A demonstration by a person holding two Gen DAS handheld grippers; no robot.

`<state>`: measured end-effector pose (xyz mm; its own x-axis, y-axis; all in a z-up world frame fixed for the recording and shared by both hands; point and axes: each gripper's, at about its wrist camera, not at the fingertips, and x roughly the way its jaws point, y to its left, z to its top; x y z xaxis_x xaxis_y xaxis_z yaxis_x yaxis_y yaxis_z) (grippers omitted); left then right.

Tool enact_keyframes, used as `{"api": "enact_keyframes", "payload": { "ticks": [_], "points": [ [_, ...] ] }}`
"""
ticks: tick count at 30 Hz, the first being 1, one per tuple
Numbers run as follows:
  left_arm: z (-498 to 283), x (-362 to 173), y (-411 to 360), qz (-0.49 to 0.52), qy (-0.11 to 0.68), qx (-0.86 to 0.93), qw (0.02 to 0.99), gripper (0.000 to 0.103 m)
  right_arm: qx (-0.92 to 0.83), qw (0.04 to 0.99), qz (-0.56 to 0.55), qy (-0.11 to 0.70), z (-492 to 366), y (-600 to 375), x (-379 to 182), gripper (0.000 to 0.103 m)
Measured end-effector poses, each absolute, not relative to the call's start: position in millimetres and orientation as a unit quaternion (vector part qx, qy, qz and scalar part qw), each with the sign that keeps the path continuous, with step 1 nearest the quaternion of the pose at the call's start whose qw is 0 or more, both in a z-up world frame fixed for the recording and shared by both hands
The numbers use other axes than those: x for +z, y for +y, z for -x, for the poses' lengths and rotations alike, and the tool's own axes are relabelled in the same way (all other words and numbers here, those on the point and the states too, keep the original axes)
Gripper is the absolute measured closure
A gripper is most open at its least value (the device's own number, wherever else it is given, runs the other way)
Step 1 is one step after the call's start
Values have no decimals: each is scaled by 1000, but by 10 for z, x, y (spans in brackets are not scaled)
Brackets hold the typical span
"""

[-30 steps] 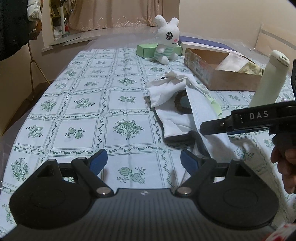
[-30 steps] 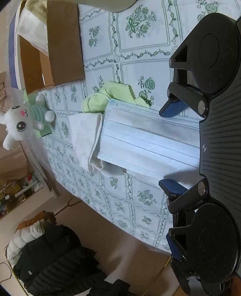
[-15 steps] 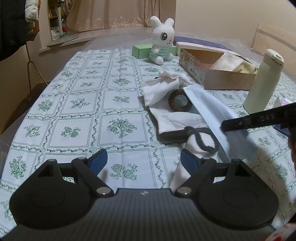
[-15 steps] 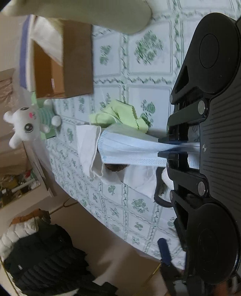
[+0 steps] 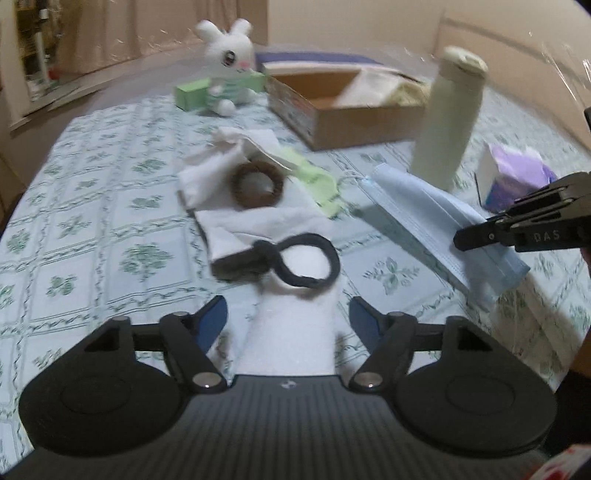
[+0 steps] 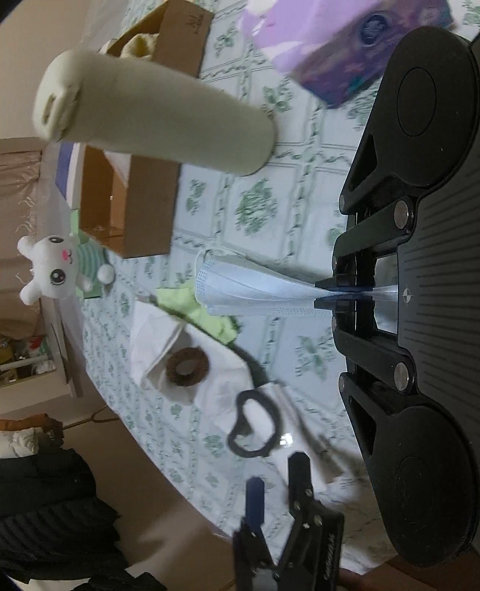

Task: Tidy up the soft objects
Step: 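Grasp the white paper towel roll with the left gripper while the right gripper holds the mask, then carry the paper towel with the left gripper while the right gripper carries the mask to the box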

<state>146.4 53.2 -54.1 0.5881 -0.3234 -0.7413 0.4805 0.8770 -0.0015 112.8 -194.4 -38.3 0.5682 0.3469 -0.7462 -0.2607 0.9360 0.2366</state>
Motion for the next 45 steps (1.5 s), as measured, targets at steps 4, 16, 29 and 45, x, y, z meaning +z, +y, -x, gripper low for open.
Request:
{"api": "enact_keyframes", "payload": {
  "ticks": [4, 16, 29, 45],
  "points": [
    [-1600, -586, 539, -89, 410, -230, 878, 53, 173, 883, -48, 434, -1070, -1960, -423, 101],
    [-1668, -675, 497, -77, 449, -234, 859, 71, 173, 884, -49, 432, -1049, -1998, -483, 101],
    [-1061, -461, 323, -42, 446, -213, 868, 77, 169, 892, -52, 415, -712, -2164, -276, 101],
    [-638, -72, -356, 2, 410, -214, 887, 77, 118, 913, -56, 387, -37, -2821, 154, 101]
  ]
}}
